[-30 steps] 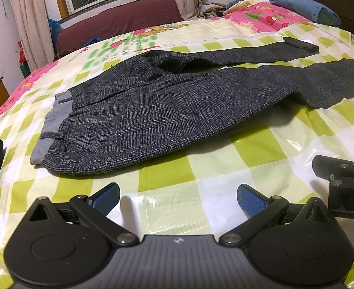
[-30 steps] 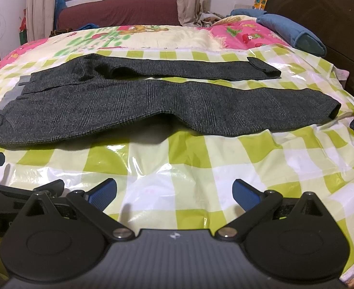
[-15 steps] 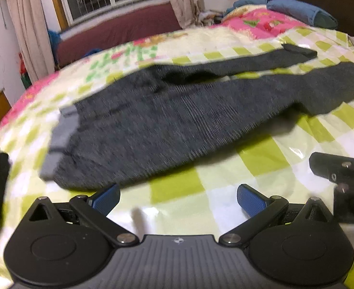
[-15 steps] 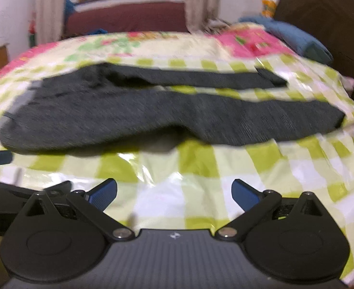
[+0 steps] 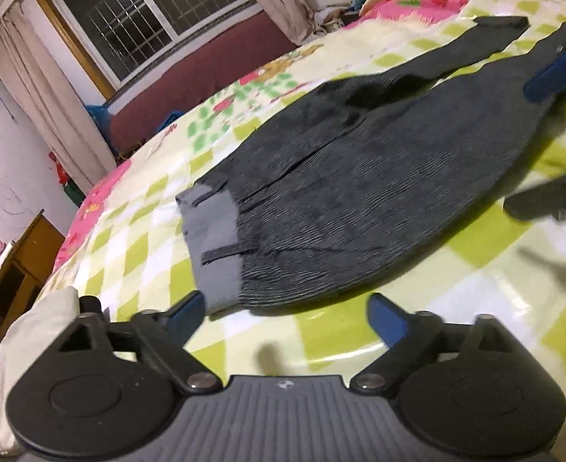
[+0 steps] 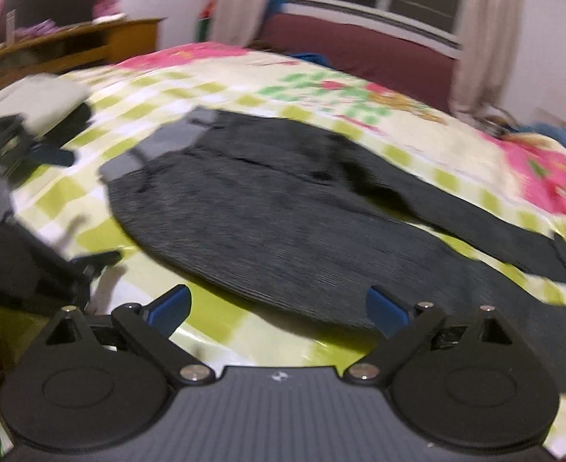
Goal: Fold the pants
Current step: 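Grasp the trouser waistband with the left gripper while the right gripper grasps the waistband beside it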
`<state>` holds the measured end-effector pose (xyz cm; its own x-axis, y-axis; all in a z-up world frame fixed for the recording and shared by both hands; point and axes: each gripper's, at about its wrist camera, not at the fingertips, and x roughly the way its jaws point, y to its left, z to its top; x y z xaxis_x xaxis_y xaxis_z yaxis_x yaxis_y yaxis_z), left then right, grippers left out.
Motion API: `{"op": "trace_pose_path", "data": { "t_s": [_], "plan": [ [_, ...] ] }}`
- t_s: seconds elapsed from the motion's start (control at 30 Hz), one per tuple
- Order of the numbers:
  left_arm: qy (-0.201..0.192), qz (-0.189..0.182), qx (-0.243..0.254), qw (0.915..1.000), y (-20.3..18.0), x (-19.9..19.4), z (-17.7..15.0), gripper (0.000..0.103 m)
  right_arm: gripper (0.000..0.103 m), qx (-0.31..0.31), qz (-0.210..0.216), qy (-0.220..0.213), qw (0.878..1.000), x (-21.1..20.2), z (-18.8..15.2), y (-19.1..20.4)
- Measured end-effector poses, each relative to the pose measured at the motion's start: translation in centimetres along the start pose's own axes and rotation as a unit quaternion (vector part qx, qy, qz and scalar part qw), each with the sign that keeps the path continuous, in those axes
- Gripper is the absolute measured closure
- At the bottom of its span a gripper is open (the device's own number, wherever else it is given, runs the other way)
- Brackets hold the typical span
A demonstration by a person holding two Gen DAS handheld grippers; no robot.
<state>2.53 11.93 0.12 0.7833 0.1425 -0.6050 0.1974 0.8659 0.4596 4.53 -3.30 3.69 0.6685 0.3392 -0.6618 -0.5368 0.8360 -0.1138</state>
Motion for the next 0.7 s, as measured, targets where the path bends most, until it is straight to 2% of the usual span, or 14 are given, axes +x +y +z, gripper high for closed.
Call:
{"op": "trace_pose_path", "data": {
  "t_s": [0.07, 0.17, 0.27, 0.37, 0.47, 0.57, 0.6, 0.67, 0.7],
  "plan": [
    [0.007, -0.006, 0.010, 0.9999, 0.6, 1.3, -0.1, 0.024, 0.018, -0.025, 0.009, 0.009, 1.000, 1.3, 0.5, 1.0],
    [0.003, -0.025, 0.015, 0.9996, 1.5, 2.4, -0.3, 0.029, 0.022, -0.045, 0.020, 0.016, 0.999, 2.8, 1.1, 2.2],
    [-0.007, -0.012, 0.036, 0.9992, 2.2, 3.1, -0.7, 0.029, 0.025, -0.062, 0.029, 0.019, 0.998, 3.8, 1.6, 2.9],
    [-0.018, -0.020, 0.060, 0.9978, 2.3, 3.7, -1.2, 0.029, 0.030, -0.069, 0.039, 0.027, 0.996, 4.8, 1.8, 3.6],
    [-0.034, -0.021, 0.099, 0.9943, 2.0, 3.6, -1.5, 0.029, 0.040, -0.072, 0.051, 0.033, 0.996, 5.4, 2.3, 3.9],
    [-0.048, -0.021, 0.120, 0.9914, 2.3, 4.3, -1.4, 0.031, 0.041, -0.082, 0.050, 0.034, 0.995, 5.8, 2.5, 4.0],
    [-0.046, -0.021, 0.113, 0.9923, 2.5, 4.7, -1.2, 0.035, 0.042, -0.083, 0.049, 0.037, 0.995, 6.2, 2.6, 4.0],
    [-0.036, -0.036, 0.080, 0.9955, 3.1, 5.7, -0.4, 0.054, 0.046, -0.073, 0.058, 0.041, 0.995, 6.6, 3.0, 4.0],
    [-0.033, -0.038, 0.069, 0.9964, 3.2, 6.0, -0.2, 0.057, 0.059, -0.064, 0.066, 0.045, 0.995, 6.8, 3.2, 4.0]
  ]
}}
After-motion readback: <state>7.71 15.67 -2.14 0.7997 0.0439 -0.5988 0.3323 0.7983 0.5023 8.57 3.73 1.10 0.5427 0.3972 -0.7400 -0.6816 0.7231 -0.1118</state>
